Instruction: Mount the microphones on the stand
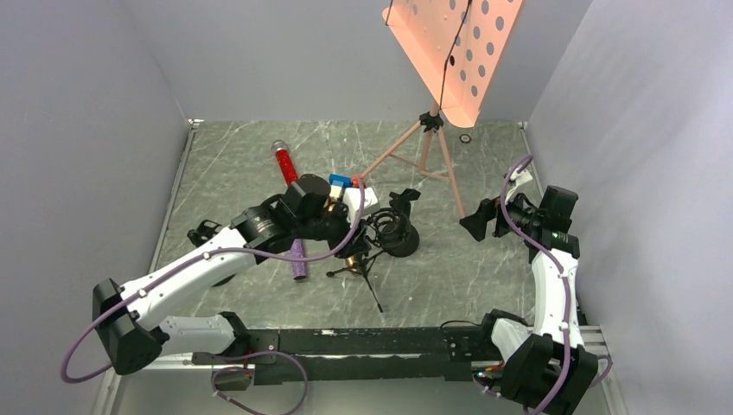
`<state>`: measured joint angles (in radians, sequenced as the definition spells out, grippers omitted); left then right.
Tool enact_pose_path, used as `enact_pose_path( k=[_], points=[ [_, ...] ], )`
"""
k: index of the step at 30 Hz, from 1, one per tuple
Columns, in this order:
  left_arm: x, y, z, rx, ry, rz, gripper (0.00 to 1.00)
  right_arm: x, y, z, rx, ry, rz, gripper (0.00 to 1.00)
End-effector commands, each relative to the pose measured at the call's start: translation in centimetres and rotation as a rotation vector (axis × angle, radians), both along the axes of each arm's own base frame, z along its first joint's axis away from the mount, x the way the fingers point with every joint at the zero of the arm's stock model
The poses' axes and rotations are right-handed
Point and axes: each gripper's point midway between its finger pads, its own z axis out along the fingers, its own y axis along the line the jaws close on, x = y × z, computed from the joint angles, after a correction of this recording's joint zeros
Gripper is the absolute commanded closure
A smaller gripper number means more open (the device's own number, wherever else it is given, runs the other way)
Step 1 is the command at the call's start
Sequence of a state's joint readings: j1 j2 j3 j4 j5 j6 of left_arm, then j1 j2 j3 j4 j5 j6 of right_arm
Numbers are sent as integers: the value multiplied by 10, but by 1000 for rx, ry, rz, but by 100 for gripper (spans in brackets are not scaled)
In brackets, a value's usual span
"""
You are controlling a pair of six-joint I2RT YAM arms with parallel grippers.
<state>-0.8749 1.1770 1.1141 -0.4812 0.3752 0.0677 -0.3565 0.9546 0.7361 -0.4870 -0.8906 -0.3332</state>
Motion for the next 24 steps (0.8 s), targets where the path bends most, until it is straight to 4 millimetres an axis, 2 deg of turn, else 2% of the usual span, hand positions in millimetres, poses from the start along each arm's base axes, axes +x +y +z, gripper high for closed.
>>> enact_pose_path(
  k=[1,3,4,6,8,9,10,15,16,20,24],
  points=[
    [16,-20,20,-90,-76,7,94,4,-1,12,-37,-67,13,0],
    [19,-21,13,-75,-64,18,92,4,-1,12,-38,-67,14,0],
    [20,-21,10,-69,-56,24,88,4,-1,12,-38,-67,13,0],
    [22,-21,4,-60,-50,41,71,4,-1,12,-37,-70,16,0],
    [25,-18,1,-53,-48,64,49,4,0,13,-38,-73,17,0],
    [25,-17,2,-51,-47,76,43,4,0,13,-38,-74,18,0],
    [26,-15,2,-48,-44,93,32,3,0,13,-37,-74,18,0],
    [26,-4,26,-75,-89,125,4,3,0,14,-41,-82,18,0],
    [26,0,33,-89,-108,137,1,3,0,14,-41,-82,20,0],
    [23,20,72,-178,-184,205,1,3,0,14,-44,-82,18,0],
    [22,59,105,-299,-256,365,1,2,0,15,-48,-88,21,0]
  ],
)
